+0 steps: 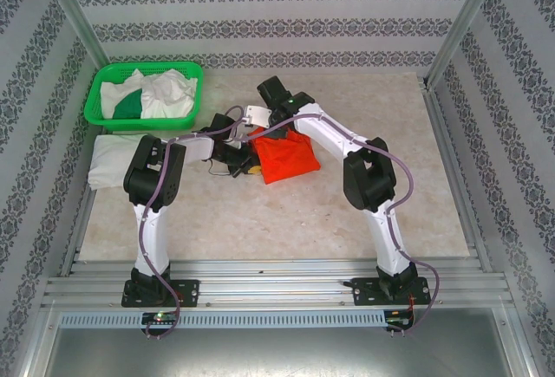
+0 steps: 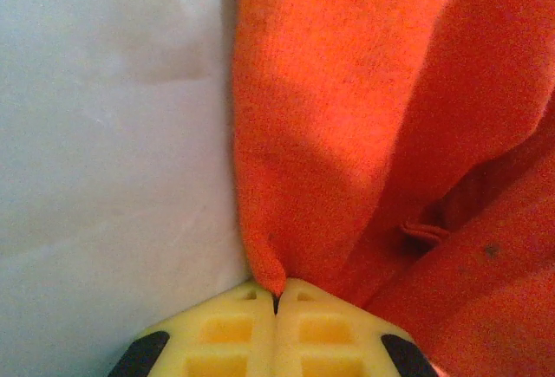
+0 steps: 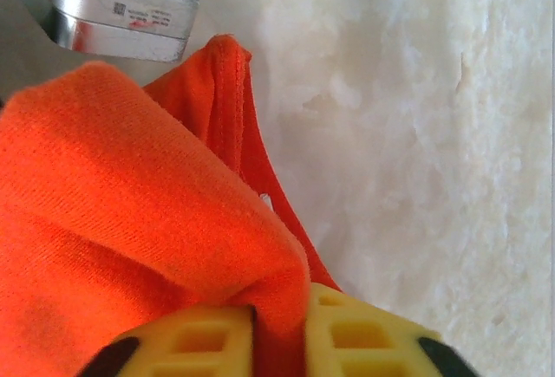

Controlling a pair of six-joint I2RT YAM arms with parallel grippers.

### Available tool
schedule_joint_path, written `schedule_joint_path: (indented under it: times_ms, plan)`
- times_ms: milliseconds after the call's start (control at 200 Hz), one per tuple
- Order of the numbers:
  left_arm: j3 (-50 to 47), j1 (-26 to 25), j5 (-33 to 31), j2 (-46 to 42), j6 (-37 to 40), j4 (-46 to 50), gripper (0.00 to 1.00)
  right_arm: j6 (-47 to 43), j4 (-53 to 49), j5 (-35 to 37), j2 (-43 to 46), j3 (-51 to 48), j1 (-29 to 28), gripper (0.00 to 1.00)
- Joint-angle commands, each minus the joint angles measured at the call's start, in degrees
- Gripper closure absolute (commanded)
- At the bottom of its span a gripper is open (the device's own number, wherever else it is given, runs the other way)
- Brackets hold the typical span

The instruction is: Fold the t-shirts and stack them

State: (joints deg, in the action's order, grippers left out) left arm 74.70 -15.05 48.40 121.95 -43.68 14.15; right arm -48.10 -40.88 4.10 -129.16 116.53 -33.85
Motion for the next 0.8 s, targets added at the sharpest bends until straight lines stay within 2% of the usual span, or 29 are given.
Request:
schedule_joint_path:
  times_ms: [0,40,110,150,230,420,495,629,734,794]
  plan:
    - [-4.61,2.55,-10.43,5.25,-0.01,7.48,1.00,2.22,2.78,1.07,-0.67,2.12,0.29,0.53]
    - [-4.89,2.71,-10.36,5.14,-0.17,7.26,1.00,2.86,3.37,1.29,-0.30,1.97,0.32,0.41]
    - [-5.17,2.91,-10.13,5.05,-0.52,6.79,1.00,3.90,4.42,1.89,0.65,1.51,0.38,0.26]
    - [-5.32,2.99,-10.21,4.93,-0.66,6.63,1.00,4.62,4.99,2.19,1.53,1.04,0.40,0.21]
    - [-5.69,3.07,-10.40,4.66,-0.87,6.29,1.00,7.14,7.32,1.99,4.18,-1.41,0.75,0.16]
    - [-7.54,3.33,-10.95,3.06,-1.80,4.70,0.98,19.49,15.21,-1.43,12.36,-11.27,3.60,0.12]
    - [-8.37,3.28,-11.31,1.76,-1.83,4.36,0.89,29.70,16.65,-1.25,13.91,-13.92,5.55,0.10]
    - [-10.24,3.53,-12.76,-2.24,-1.08,3.65,0.69,47.28,7.78,-3.96,12.72,-12.03,10.03,0.09]
    - [-12.32,3.75,-14.32,-6.36,-0.71,2.39,0.52,57.26,5.20,-9.91,12.12,-13.46,13.86,0.18]
    - [-14.04,4.01,-15.28,-9.01,-0.70,1.19,0.44,62.20,5.38,-15.76,11.24,-14.49,16.09,0.20]
